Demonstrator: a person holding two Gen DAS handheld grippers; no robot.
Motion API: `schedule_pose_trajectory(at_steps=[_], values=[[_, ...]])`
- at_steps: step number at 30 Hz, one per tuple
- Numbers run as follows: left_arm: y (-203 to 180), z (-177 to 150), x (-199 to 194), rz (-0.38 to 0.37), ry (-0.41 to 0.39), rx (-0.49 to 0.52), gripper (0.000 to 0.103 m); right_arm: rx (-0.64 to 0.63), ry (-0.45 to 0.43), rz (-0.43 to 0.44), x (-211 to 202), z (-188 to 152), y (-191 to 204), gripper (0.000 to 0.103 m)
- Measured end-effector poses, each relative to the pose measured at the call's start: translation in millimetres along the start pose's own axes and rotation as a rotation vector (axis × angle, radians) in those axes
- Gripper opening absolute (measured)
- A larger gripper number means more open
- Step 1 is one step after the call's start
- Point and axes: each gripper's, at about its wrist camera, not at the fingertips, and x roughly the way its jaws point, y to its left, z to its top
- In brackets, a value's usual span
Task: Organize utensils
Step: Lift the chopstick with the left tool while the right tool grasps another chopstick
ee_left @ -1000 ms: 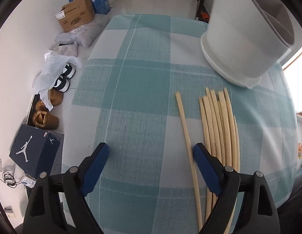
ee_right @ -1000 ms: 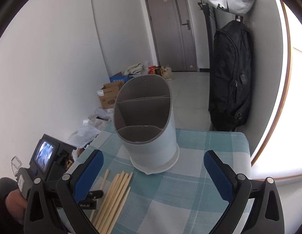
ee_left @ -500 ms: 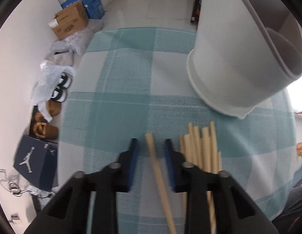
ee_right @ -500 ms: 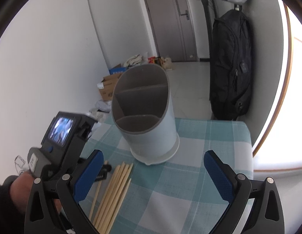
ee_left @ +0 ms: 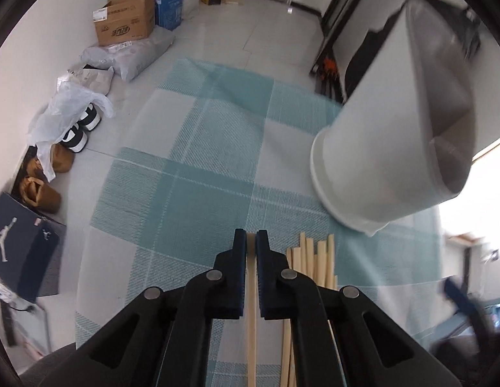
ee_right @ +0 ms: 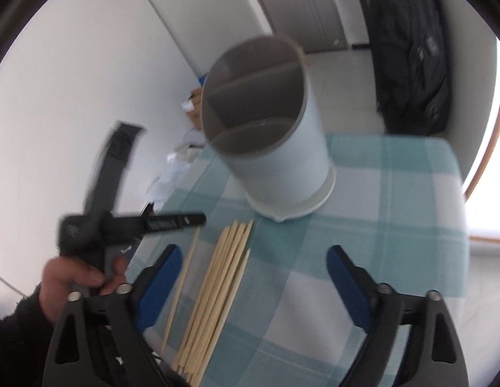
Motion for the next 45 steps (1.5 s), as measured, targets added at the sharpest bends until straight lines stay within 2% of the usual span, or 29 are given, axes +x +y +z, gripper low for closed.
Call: schedule_pose_trajectory(at_steps=[5,11,15,19,22,26,30,36,41,45], values=[[5.0,3.4,-26.1,-0.069,-0.096,-0.049,0.002,0.051,0.146,0.049,26.7,-9.1,-0.7,0.056],[13.1,2.9,-43.8,-0.138,-0.156,-0.074,0.002,0.050,0.241,0.043,46.7,-8.9,8.5,0.030],[23.3,4.9,-49.0,-0.166,-0.172,-0.081,0.002,0.045,0.232,0.065,54.8,2.1,22.2,0.028],[31.9,6.6,-51.9,-0.183,-0.178,-0.086,0.002,0.016,0.254,0.039,75.9,15.0,34.5,0.026],[37.7,5.3,-55.5,-0.194,-0.181,-0.096,0.002,-0.014,0.266,-0.009,92.3,24.1,38.2,0.024],[46.5,8.0,-62.7,-0.156,-0.219,-0.112,0.002,-0.050,0.278,-0.070,104.8,30.7,41.0,0.024],[54.2,10.0,-61.9,-0.187,-0.205,-0.147,0.002,-0.098,0.298,-0.150,115.0,33.7,44.6,0.019],[53.5,9.0,-62.4,-0.202,-0.202,-0.142,0.002,-0.129,0.318,-0.221,122.8,34.9,46.7,0.016],[54.0,8.3,-62.5,-0.214,-0.195,-0.143,0.002,-0.066,0.329,-0.203,128.8,37.8,40.7,0.014],[53.4,8.1,-61.6,-0.219,-0.188,-0.147,0.002,-0.074,0.299,-0.194,125.8,36.6,42.2,0.009]])
